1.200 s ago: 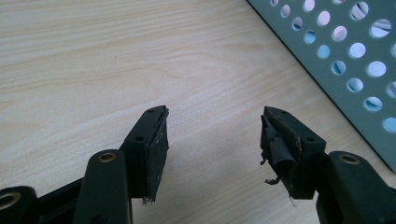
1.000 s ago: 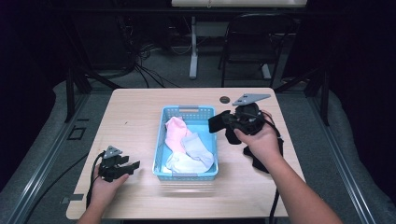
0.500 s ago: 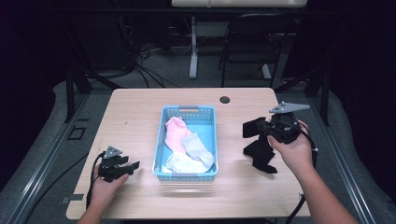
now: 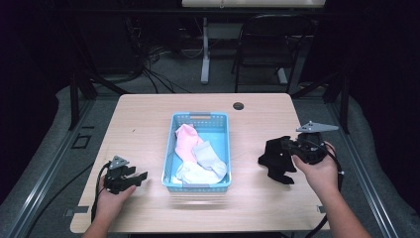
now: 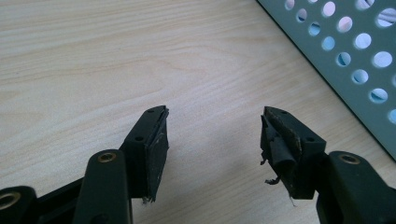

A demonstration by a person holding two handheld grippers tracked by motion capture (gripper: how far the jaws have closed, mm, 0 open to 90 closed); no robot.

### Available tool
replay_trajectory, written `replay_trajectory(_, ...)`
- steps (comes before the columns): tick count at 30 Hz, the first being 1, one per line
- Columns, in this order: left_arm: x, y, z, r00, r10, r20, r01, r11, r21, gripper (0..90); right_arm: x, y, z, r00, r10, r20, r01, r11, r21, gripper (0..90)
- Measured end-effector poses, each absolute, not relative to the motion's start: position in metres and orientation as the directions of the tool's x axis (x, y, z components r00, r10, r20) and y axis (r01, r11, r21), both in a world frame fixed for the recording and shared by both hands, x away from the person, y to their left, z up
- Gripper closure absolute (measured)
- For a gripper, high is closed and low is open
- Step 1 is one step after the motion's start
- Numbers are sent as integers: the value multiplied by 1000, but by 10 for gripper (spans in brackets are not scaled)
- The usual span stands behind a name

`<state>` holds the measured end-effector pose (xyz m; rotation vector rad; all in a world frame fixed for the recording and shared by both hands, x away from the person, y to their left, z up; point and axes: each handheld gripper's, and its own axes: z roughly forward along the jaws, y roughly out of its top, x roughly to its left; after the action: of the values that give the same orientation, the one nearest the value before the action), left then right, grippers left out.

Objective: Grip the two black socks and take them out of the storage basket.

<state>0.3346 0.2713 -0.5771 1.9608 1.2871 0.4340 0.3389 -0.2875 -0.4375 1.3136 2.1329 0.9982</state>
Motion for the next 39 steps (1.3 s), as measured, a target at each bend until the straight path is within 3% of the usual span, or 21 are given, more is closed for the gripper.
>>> replay_trajectory(21,334,272,-577,441,891,-110,641,-226,733,417,371,-265,-526,-409,911,55,671,260,695,820)
replay_trajectory(39,334,271,-577,442,890,-110,641,-227,734,415,350,-256,-509,-440,897,39,604,263,752,603)
